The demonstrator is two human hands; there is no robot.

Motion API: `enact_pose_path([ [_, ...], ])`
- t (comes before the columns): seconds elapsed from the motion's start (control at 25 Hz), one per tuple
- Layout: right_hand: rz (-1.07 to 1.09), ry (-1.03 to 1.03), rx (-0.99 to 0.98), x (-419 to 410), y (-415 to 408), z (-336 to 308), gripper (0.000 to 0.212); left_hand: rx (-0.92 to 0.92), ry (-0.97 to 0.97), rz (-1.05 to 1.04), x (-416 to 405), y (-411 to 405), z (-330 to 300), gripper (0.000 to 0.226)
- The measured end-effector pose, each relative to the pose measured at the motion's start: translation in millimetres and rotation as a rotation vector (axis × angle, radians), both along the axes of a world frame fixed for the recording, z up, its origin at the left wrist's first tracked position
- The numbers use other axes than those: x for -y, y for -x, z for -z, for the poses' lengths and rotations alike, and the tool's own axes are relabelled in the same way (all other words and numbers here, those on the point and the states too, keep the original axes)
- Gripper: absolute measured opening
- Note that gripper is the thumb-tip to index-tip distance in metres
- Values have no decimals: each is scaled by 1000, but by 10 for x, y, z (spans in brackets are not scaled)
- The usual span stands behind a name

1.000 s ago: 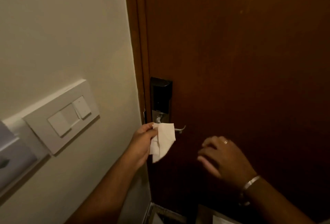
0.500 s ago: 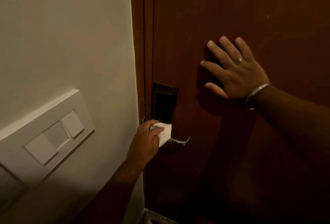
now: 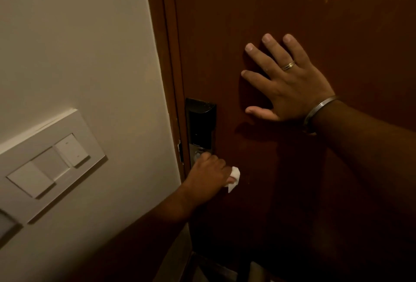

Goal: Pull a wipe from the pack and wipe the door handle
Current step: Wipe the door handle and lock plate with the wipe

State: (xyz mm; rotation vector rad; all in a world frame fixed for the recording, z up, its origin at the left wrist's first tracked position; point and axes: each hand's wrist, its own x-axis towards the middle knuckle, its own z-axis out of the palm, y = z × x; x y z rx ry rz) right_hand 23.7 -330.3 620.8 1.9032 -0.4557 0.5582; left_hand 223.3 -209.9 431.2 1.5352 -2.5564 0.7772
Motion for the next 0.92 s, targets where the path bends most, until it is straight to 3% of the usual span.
enact_pose_path([
  [0.2,19,15,-21,14,-22,-11,83,35,10,-5,-88,-668,-202,27],
  [0.32,26,19,-20,4,-43,4,82,37,-59,-112,-17,-298,-161,19],
  [0.44,24,23,-17,-5,-39,-16,82,-101,-127,-145,-42,-36,-36,12],
  [0.68,21,32,-18,12,-38,-11,80,-15,-151,17,-21,-481,-326,6],
  [0.84,15,39,-17,7,-38,-4,79,-83,-186,-77,122,155,-162,27],
  [0.92,10,43,-15,18,-39,-7,79,-115,-157,-64,96,85,-126,22],
])
